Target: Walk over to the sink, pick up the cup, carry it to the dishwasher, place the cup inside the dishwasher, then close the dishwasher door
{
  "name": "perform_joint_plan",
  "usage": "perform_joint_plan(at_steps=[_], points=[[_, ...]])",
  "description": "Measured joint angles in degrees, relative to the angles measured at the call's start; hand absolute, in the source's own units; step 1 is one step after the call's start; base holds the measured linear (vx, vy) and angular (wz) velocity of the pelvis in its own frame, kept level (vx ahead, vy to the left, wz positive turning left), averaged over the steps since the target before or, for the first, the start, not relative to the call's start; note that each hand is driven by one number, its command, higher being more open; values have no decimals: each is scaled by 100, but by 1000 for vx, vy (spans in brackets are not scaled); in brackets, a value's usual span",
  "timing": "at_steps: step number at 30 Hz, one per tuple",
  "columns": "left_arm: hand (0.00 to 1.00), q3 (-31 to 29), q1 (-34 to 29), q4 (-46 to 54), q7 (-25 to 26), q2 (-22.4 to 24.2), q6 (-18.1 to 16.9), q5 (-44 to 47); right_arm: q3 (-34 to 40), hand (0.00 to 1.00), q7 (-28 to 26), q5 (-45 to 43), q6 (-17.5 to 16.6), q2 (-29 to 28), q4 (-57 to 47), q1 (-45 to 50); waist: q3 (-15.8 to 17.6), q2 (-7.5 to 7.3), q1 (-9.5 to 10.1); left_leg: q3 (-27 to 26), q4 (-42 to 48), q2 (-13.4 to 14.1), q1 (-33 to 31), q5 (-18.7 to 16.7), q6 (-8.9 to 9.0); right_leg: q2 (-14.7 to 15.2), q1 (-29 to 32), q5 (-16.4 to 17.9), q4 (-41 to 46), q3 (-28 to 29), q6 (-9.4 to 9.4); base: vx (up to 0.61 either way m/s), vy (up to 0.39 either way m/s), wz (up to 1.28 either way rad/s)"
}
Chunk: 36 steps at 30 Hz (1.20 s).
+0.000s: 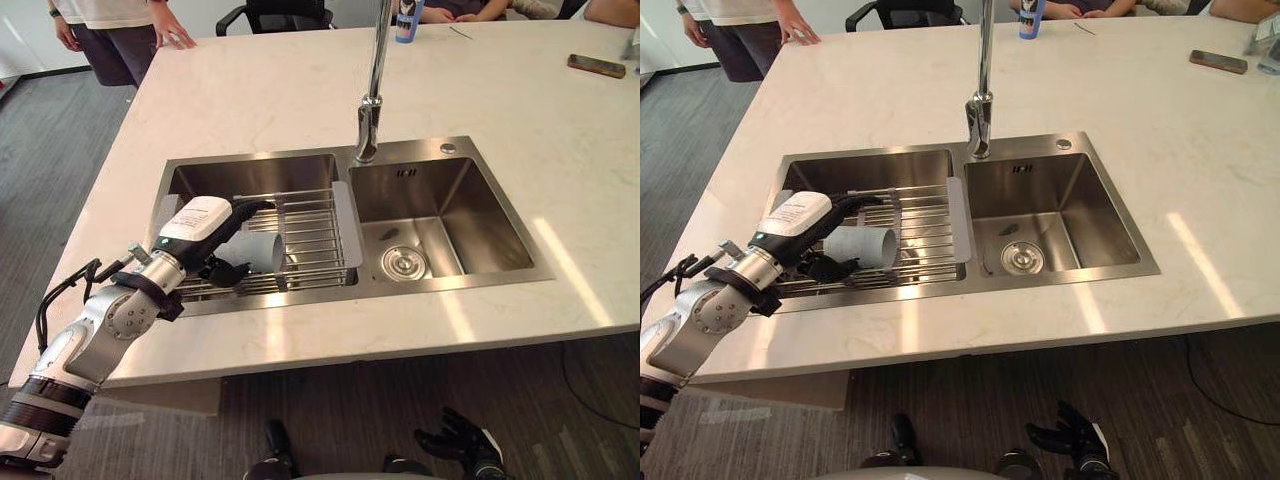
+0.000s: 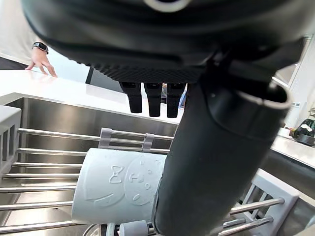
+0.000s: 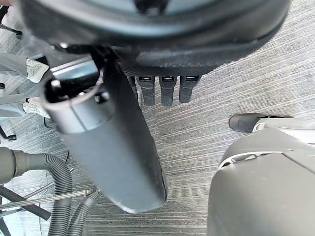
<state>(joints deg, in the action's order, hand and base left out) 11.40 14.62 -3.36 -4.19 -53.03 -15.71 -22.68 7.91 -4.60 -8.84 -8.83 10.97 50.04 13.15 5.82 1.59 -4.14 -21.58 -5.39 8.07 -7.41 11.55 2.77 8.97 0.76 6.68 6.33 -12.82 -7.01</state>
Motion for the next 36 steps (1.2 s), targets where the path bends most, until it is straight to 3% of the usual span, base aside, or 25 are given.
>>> perform_joint_plan(at_steps=[6, 11, 19, 29, 36], points=[[90, 196, 341, -358, -122, -47, 70, -214, -56, 90, -1, 0, 69, 0, -110, -23, 5, -8, -95, -116, 1, 13, -41, 7, -8, 3, 134, -43, 28, 123, -9, -4, 12, -10], [90, 777, 902, -561, -323, -272, 99, -229, -143, 90, -28, 0, 86, 2, -149, -74, 18, -22, -155, -149, 0, 19, -115, 18, -24, 3, 249, -61, 41, 168, -12, -1, 7, -4], [90, 1187, 1447, -1237, -632, -270, 305, -183, -228, 90, -108, 0, 136, -2, -167, -254, 143, -58, -310, -202, 1, 26, -157, 19, -25, 1, 329, -82, 48, 231, -11, 10, -1, -3], [90, 1108, 2035, -2036, -667, -64, 784, 374, -235, 90, -121, 0, 230, -31, -164, -416, 379, -63, -378, -171, -4, 17, -77, -5, 3, 2, 171, -102, -109, 130, -16, 13, -2, 1], [90, 180, 1707, -2065, -118, 739, 801, 581, -220, 90, -87, 0, 233, -204, -162, -394, 613, -104, -294, -66, -2, -15, 24, -28, 34, 7, -80, -105, -248, -3, -22, 39, -6, 7]])
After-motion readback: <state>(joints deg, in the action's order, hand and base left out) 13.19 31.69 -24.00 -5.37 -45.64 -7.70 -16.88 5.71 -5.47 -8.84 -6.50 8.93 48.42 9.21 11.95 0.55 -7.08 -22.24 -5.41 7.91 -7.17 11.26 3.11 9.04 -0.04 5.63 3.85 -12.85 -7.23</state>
